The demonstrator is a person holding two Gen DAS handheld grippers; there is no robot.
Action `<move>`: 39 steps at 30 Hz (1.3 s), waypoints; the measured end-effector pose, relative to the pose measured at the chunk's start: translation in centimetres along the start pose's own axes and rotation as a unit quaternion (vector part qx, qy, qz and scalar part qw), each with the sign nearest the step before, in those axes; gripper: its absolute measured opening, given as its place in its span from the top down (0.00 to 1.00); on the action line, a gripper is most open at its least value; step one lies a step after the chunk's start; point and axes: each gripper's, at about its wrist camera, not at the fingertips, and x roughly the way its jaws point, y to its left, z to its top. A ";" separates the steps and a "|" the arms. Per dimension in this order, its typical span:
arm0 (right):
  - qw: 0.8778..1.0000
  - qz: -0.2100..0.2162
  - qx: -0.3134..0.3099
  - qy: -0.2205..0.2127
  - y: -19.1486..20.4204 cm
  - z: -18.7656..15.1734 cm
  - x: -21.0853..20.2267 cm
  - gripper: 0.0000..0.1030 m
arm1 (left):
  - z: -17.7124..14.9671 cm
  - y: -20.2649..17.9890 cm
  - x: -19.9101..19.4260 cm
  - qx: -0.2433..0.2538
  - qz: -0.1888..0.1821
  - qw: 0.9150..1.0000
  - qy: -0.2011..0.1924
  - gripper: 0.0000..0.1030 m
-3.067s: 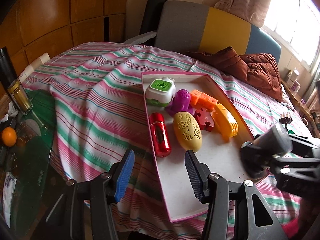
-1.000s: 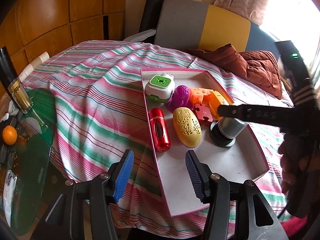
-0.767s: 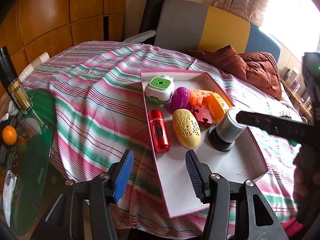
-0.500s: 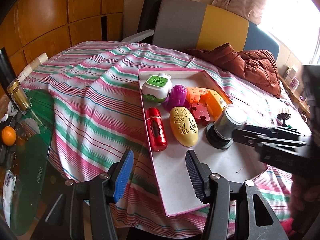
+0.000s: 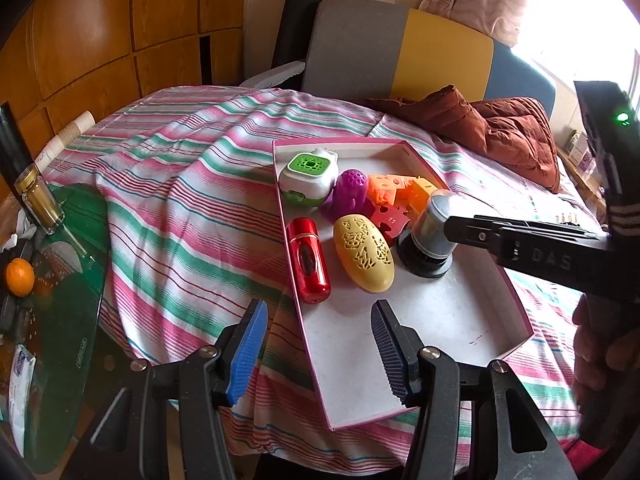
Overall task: Organize rigid objects
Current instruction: 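Lower the canister into the tray and open the right gripper, then move the right tool back to the green piece while the left tool approaches the brown peg stand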
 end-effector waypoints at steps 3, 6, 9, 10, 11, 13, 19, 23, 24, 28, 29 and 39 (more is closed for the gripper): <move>1.000 -0.001 0.004 -0.003 -0.2 -0.3 -0.5 0.69 | 0.0 -0.1 -0.1 0.002 -0.001 1.000 -0.001 0.47; 1.000 0.000 0.011 -0.006 -0.6 -0.8 -1.3 0.66 | -0.1 -0.3 -0.3 0.006 -0.001 1.000 -0.003 0.47; 1.000 0.001 0.017 -0.013 -1.2 -1.4 -2.2 0.66 | -0.1 -0.6 -0.4 0.010 -0.003 1.000 -0.003 0.47; 1.000 0.000 0.019 -0.015 -1.3 -1.5 -2.5 0.66 | -0.1 -0.7 -0.5 0.013 -0.004 1.000 -0.004 0.47; 1.000 -0.002 0.022 -0.017 -1.6 -1.7 -2.8 0.66 | -0.2 -0.8 -0.5 0.015 -0.004 1.000 -0.004 0.47; 0.999 -0.007 0.029 -0.020 -2.3 -2.0 -3.3 0.66 | -0.2 -1.0 -0.6 0.019 -0.007 1.000 -0.005 0.47; 0.998 -0.030 0.053 -0.024 -5.2 -2.8 -4.9 0.65 | -0.2 -2.1 -1.1 0.037 -0.017 0.999 -0.011 0.47; 0.995 -0.050 0.079 -0.024 -7.9 -3.3 -5.9 0.65 | -0.1 -3.2 -1.4 0.051 -0.027 0.998 -0.011 0.47; 0.994 -0.056 0.086 -0.025 -8.7 -3.5 -6.1 0.65 | -0.1 -3.6 -1.4 0.056 -0.029 0.998 -0.011 0.47; 0.990 -0.081 0.117 -0.026 -11.7 -4.1 -7.2 0.65 | 0.0 -4.9 -1.6 0.071 -0.042 0.997 -0.009 0.47; 0.988 -0.089 0.125 -0.027 -12.6 -4.3 -7.5 0.65 | 0.1 -5.3 -1.6 0.076 -0.045 0.996 -0.009 0.47; 0.956 -0.182 0.226 -0.050 -23.7 -7.1 -11.6 0.65 | 0.7 -10.3 -1.7 0.128 -0.080 0.989 -0.008 0.47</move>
